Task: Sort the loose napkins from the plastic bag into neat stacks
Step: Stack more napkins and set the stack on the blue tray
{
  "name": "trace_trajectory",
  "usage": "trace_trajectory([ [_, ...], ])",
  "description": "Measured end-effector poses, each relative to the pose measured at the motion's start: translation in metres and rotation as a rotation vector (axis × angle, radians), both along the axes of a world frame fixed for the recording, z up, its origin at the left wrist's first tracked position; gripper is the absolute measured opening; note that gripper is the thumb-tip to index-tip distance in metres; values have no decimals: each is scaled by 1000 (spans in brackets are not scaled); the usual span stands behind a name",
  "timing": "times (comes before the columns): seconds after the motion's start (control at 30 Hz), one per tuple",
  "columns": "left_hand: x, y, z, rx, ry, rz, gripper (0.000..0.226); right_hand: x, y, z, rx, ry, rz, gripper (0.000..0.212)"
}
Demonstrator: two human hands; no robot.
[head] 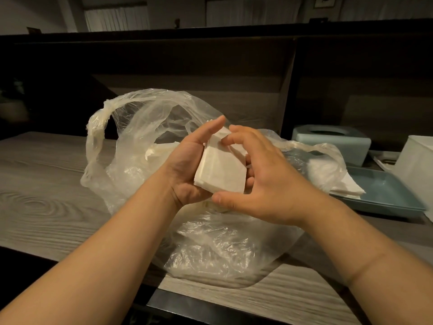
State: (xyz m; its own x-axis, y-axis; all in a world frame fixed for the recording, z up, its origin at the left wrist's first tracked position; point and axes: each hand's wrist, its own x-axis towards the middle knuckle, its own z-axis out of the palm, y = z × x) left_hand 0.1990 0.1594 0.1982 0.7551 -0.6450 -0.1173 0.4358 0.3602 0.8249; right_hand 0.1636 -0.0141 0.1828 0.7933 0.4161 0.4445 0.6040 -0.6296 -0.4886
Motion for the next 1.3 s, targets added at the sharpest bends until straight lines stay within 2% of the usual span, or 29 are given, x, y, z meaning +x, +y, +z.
trace_trajectory([
  [0.17, 0, 0, 0, -26, 25, -9, 57, 2, 2, -3, 31, -142, -51, 64],
  [0.33, 4, 2, 1, -62, 60, 63, 57, 2, 3, -2, 23, -400, -91, 46],
  [0.43, 4, 2, 1, -83, 73, 78, 59, 3, 4, -4, 22, -480, -70, 33],
  [0.6, 3, 2, 0, -115, 40, 87, 44, 2, 4, -5, 14, -430, -45, 27],
  [0.67, 2, 1, 1, -111, 28, 117, 41, 1, 5, -2, 110, -349, -45, 25],
  [0.77, 3, 3, 3, -142, 47, 156, 50, 0, 3, 7, 299, -289, -88, 14],
  [0.87, 5, 5, 3, -225, 61, 192, 52, -1, -3, 13, 398, -172, -102, 21],
  [0.93, 7, 7, 3, -271, 50, 232, 47, -2, -6, 15, 353, -62, -92, 19],
  [1.13, 9, 12, 6, -358, 36, 318, 42, 1, -10, 12, -126, -3, -146, 7],
  [1.3, 8, 10, 7, -318, 25, 343, 41, -2, -17, 20, -318, 85, -187, 19],
])
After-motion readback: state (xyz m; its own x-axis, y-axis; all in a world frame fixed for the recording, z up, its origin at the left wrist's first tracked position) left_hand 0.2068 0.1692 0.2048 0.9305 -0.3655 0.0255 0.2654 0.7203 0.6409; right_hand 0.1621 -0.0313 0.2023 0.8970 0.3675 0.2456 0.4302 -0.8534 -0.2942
